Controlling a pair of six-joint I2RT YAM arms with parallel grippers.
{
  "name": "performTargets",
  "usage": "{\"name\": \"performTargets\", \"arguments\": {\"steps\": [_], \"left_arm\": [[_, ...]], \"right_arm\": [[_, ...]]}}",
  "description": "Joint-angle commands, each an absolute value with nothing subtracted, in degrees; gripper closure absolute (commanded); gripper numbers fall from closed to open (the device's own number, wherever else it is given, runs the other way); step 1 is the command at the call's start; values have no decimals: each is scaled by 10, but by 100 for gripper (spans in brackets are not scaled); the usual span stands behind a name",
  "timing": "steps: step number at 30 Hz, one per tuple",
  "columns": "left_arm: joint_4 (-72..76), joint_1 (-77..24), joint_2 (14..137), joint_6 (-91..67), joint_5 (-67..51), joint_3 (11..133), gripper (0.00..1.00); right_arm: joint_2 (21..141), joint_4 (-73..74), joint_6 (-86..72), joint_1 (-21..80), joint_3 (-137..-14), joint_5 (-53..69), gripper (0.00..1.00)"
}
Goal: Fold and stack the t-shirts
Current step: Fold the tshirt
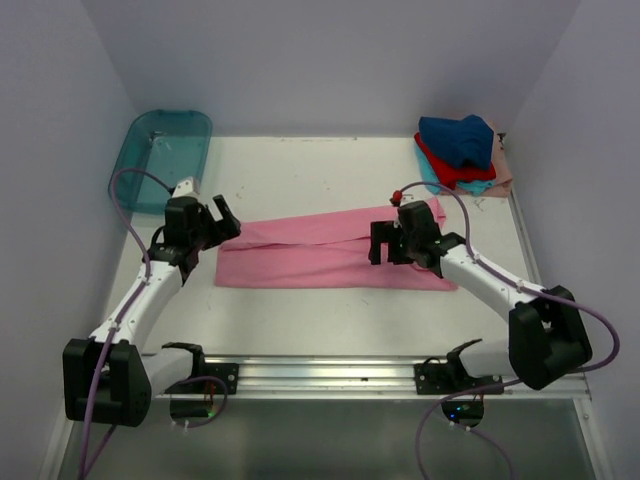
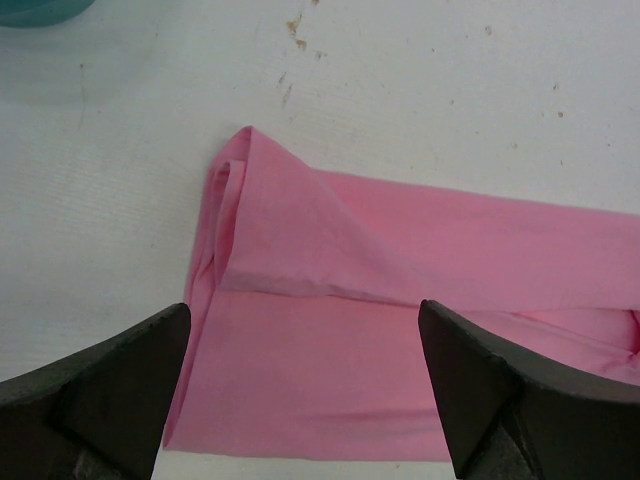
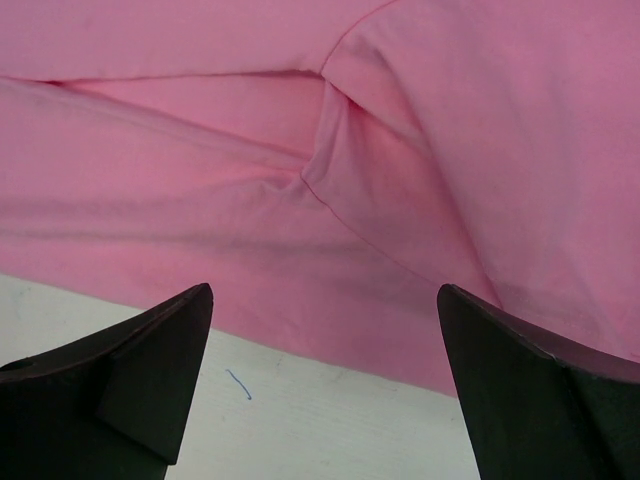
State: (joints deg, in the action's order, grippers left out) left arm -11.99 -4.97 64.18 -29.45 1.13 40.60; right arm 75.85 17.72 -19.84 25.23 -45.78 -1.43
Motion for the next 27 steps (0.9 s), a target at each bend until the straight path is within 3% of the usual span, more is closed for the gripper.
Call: {"name": "performTargets", "arguments": {"steps": [1,3,6,7,8,13,27], "left_arm": [[-98,-53,636,-298,3,396,0],[-97,-53,636,-299,-10,394,0],[-93,-53,636,-300,-13,390,0],[-92,-53,637,-300,-13,389,0],[-94,-53,639,-300,-13,388,0],[-98,-53,639,-300,-8,384,0],[-99,-53,650,-301,-6,388,0]], "right_arm": [[785,127,-178,250,-461,2,6],[799,139,-175,250,-481,-18,12],[829,145,-168,250,-505,-33,46],[838,152,-167,250,-513,-34,88],[855,153,-170,250,-525,-46,100],[889,161,-185,250,-541,-47,100],[929,214,-200,244,-562,-196,100]]}}
